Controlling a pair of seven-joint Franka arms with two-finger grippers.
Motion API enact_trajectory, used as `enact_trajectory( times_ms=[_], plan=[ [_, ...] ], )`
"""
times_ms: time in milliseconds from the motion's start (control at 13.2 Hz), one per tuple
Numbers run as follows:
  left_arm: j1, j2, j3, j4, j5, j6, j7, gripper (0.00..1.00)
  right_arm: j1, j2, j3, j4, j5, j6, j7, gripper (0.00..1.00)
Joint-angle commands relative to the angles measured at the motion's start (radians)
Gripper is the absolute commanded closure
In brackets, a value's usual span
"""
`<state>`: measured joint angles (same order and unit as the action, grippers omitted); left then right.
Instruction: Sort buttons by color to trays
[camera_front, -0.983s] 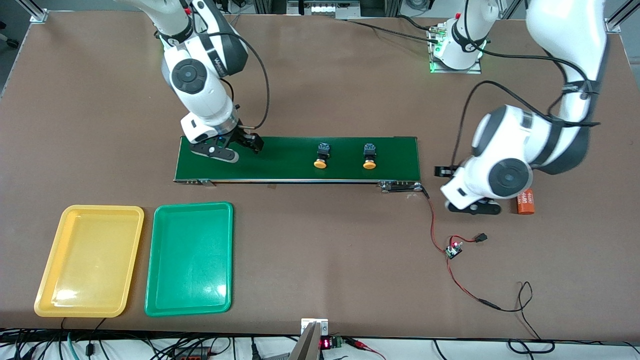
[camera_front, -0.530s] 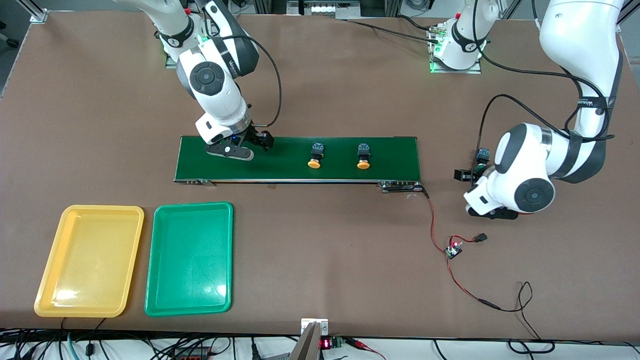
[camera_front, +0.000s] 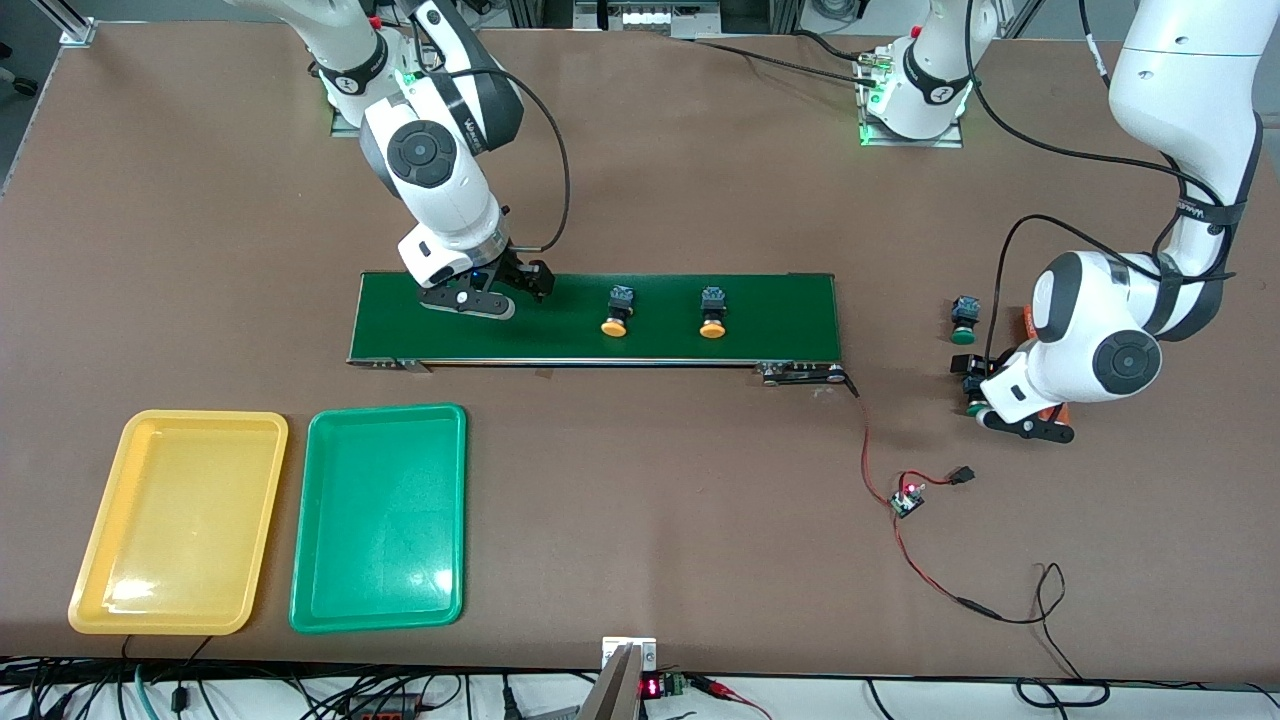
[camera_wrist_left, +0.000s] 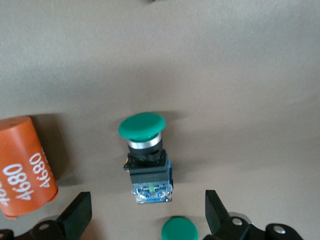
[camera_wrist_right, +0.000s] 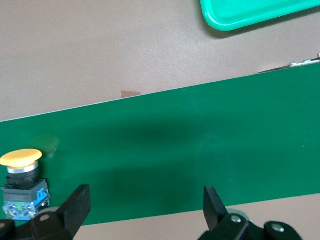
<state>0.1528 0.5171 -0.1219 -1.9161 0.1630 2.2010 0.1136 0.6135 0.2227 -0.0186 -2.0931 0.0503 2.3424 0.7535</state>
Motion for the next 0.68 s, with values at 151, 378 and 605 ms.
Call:
enact_trajectory(
  times_ms=[151,378,605],
  plan=[
    [-0.004,-0.035,0.015,-0.15,0.004,0.21,0.012,0.03,0.045,0.038,-0.014,0.06,0.01,-0.002,0.052,0.0],
    [-0.002,-0.023,0.016,-0.15,0.004,0.206,0.015,0.37,0.052,0.047,-0.015,0.07,0.013,0.003,0.053,0.0],
    [-0.002,-0.026,0.016,-0.147,0.004,0.184,0.014,0.65,0.094,0.093,-0.017,0.076,0.031,0.026,0.075,0.0]
  ],
)
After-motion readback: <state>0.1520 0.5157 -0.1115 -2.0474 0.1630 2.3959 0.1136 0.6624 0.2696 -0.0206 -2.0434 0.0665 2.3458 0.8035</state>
